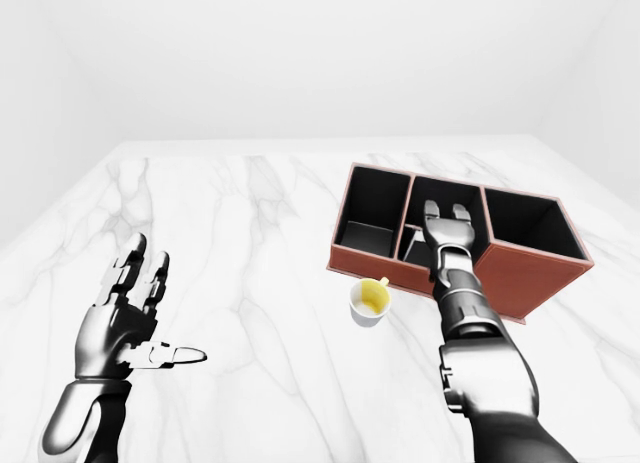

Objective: Pick up the book and place it in the caddy.

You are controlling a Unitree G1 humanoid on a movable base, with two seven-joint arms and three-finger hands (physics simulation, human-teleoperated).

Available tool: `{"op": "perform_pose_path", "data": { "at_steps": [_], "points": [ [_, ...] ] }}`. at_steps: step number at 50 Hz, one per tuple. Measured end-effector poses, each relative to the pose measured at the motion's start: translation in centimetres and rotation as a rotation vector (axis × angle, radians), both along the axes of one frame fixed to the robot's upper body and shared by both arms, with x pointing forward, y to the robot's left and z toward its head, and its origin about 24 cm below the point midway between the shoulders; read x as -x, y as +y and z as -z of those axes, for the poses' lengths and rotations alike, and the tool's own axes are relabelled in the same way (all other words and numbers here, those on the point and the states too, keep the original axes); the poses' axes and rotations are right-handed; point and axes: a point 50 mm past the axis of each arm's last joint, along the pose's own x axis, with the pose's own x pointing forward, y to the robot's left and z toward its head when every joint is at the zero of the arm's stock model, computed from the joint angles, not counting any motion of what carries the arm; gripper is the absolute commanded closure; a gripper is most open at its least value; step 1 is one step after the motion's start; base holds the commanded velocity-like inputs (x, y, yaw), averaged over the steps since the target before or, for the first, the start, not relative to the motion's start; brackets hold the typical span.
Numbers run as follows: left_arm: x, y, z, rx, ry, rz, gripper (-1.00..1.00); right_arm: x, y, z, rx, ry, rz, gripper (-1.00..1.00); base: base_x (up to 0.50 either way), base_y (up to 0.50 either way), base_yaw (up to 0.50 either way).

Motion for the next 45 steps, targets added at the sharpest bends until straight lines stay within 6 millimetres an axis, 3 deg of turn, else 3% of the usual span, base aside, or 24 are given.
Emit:
{"op": "perform_pose_path", "data": {
  "at_steps": [30,45],
  "points": [
    [0.0,-0.2,-0.1,-0.001,-0.003,0.007,-1.0,0.1,0.1,0.2,-0.016,-0.004,-0.004,-1.0,0.0,0.0,0.0],
    [0.0,-0.5,-0.1,-0.002,-0.003,0.015,-1.0,0.6,1.3,-2.3,-0.018,-0.062,-0.09,-1.0,0.0,0.0,0.0]
  ]
}}
